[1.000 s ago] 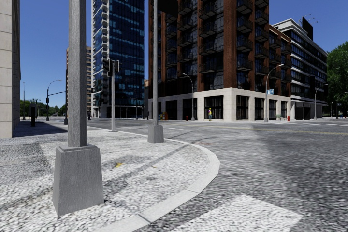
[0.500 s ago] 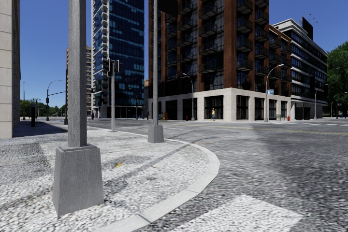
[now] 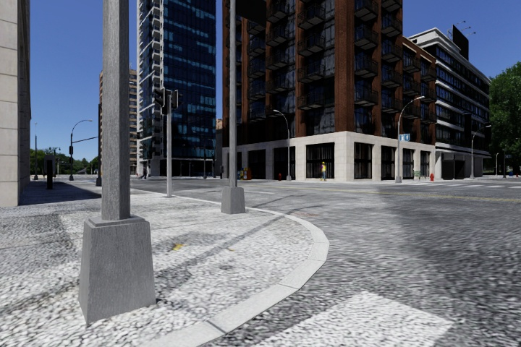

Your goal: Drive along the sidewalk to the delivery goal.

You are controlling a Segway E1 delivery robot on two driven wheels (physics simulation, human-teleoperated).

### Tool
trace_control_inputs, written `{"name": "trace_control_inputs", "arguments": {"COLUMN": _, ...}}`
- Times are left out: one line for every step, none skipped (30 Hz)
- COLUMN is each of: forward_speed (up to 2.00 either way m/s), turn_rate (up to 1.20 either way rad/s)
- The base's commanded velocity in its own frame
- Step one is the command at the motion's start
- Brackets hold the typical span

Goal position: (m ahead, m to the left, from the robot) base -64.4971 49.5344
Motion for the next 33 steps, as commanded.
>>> {"name": "trace_control_inputs", "arguments": {"forward_speed": 0.00, "turn_rate": -0.06}}
{"name": "trace_control_inputs", "arguments": {"forward_speed": 0.00, "turn_rate": -0.35}}
{"name": "trace_control_inputs", "arguments": {"forward_speed": 0.00, "turn_rate": -0.50}}
{"name": "trace_control_inputs", "arguments": {"forward_speed": 0.00, "turn_rate": -0.50}}
{"name": "trace_control_inputs", "arguments": {"forward_speed": 0.00, "turn_rate": -0.52}}
{"name": "trace_control_inputs", "arguments": {"forward_speed": 0.00, "turn_rate": -0.53}}
{"name": "trace_control_inputs", "arguments": {"forward_speed": 0.00, "turn_rate": -0.53}}
{"name": "trace_control_inputs", "arguments": {"forward_speed": 0.00, "turn_rate": -0.53}}
{"name": "trace_control_inputs", "arguments": {"forward_speed": 0.00, "turn_rate": -0.53}}
{"name": "trace_control_inputs", "arguments": {"forward_speed": 0.00, "turn_rate": -0.53}}
{"name": "trace_control_inputs", "arguments": {"forward_speed": 0.00, "turn_rate": -0.53}}
{"name": "trace_control_inputs", "arguments": {"forward_speed": 0.00, "turn_rate": -0.53}}
{"name": "trace_control_inputs", "arguments": {"forward_speed": 0.00, "turn_rate": -0.53}}
{"name": "trace_control_inputs", "arguments": {"forward_speed": 0.00, "turn_rate": -0.53}}
{"name": "trace_control_inputs", "arguments": {"forward_speed": 0.00, "turn_rate": -0.53}}
{"name": "trace_control_inputs", "arguments": {"forward_speed": 0.00, "turn_rate": -0.53}}
{"name": "trace_control_inputs", "arguments": {"forward_speed": 0.00, "turn_rate": -0.53}}
{"name": "trace_control_inputs", "arguments": {"forward_speed": 0.00, "turn_rate": -0.53}}
{"name": "trace_control_inputs", "arguments": {"forward_speed": 0.00, "turn_rate": -0.53}}
{"name": "trace_control_inputs", "arguments": {"forward_speed": 0.00, "turn_rate": -0.53}}
{"name": "trace_control_inputs", "arguments": {"forward_speed": 0.00, "turn_rate": -0.53}}
{"name": "trace_control_inputs", "arguments": {"forward_speed": 0.00, "turn_rate": -0.53}}
{"name": "trace_control_inputs", "arguments": {"forward_speed": 0.00, "turn_rate": -0.53}}
{"name": "trace_control_inputs", "arguments": {"forward_speed": 0.00, "turn_rate": -0.53}}
{"name": "trace_control_inputs", "arguments": {"forward_speed": 0.00, "turn_rate": -0.53}}
{"name": "trace_control_inputs", "arguments": {"forward_speed": 0.00, "turn_rate": -0.53}}
{"name": "trace_control_inputs", "arguments": {"forward_speed": 0.00, "turn_rate": -0.53}}
{"name": "trace_control_inputs", "arguments": {"forward_speed": 0.00, "turn_rate": -0.53}}
{"name": "trace_control_inputs", "arguments": {"forward_speed": 0.00, "turn_rate": -0.53}}
{"name": "trace_control_inputs", "arguments": {"forward_speed": 0.00, "turn_rate": -0.53}}
{"name": "trace_control_inputs", "arguments": {"forward_speed": 0.00, "turn_rate": -0.53}}
{"name": "trace_control_inputs", "arguments": {"forward_speed": 0.00, "turn_rate": -0.53}}
{"name": "trace_control_inputs", "arguments": {"forward_speed": 0.00, "turn_rate": -0.53}}
